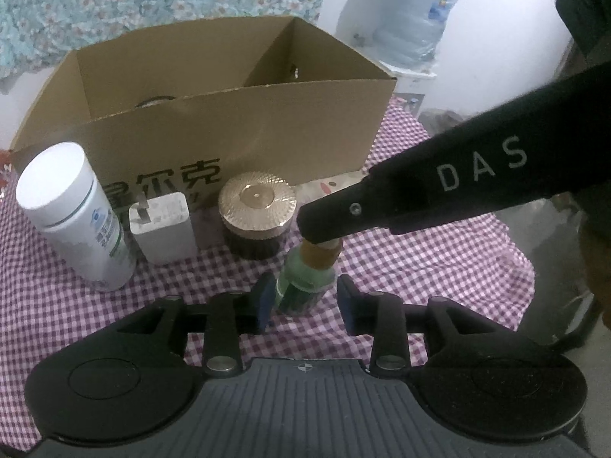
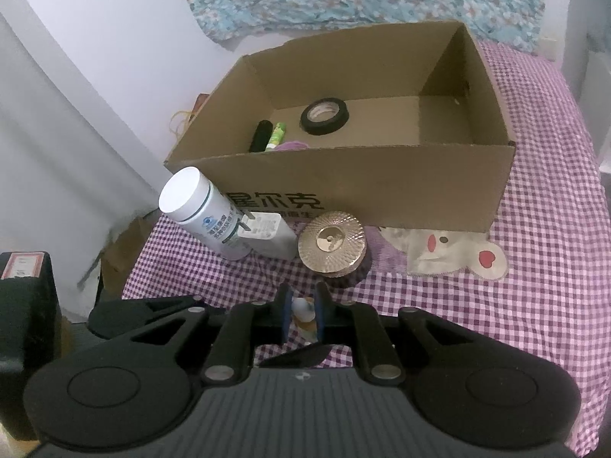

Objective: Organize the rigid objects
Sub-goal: 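Close the right gripper around the green dropper bottle, then carry the dropper bottle over the box rim and lower it inside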

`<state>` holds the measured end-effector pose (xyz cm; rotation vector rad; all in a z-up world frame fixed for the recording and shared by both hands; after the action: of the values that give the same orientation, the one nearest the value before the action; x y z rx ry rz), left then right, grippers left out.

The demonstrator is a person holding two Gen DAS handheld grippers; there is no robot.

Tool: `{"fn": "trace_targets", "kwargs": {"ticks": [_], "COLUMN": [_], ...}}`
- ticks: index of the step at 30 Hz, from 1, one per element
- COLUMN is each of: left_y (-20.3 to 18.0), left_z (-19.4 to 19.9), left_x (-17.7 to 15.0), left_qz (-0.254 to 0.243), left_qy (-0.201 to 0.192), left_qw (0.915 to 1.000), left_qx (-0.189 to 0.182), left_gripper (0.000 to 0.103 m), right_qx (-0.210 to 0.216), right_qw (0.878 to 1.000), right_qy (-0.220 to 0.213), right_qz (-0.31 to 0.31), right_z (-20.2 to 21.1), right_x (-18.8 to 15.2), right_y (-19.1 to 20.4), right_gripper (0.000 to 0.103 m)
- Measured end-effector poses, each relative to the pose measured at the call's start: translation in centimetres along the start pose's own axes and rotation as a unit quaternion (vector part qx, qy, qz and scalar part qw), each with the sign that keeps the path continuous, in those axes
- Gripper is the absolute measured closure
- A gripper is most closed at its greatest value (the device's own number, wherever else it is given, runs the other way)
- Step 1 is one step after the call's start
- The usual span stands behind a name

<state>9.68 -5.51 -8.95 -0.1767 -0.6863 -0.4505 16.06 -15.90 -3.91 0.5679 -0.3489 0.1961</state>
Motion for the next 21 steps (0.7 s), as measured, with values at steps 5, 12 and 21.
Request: {"fn": "trace_targets", "kwargs": {"ticks": [5,12,21], "left_y": [0.1,0.7,0.8], "left_z": [-0.8,-1.7,-1.6], "left_x": [0.0,-0.2,-0.2], "left_qz": [-0.01,0.004,0.005], "left_qy": [0.0,0.003,-0.001], "left_qw": [0.9999,1.0,1.0], "left_qx": [0.006,0.006,0.005], "left_gripper": [0.065,0.066,0.069], "right_qx": [0.002,0.007,-0.001], "right_qw": [1.0,1.0,1.0], "right_qy": [0.004,0.01,0.028], "right_qz": [0.003,0.007,0.005], "right_z": [-0.3,-0.6,-1.9], "right_x": [0.0,0.1,-0.2], "right_y": [0.2,0.6,0.1], "right_gripper": [0.088,0.087,0.078]}}
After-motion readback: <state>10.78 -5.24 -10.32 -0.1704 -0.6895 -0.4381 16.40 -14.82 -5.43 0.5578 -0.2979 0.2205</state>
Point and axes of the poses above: each gripper's, at about its wrist camera, not at the fingertips, and z roughly against the way its jaws point, y to its left, x to its top, the point moved 6 cm from there along -z, roughly the way its jaws point, and after that the axes turned 10 degrees about -z, right-handed, at the moved point
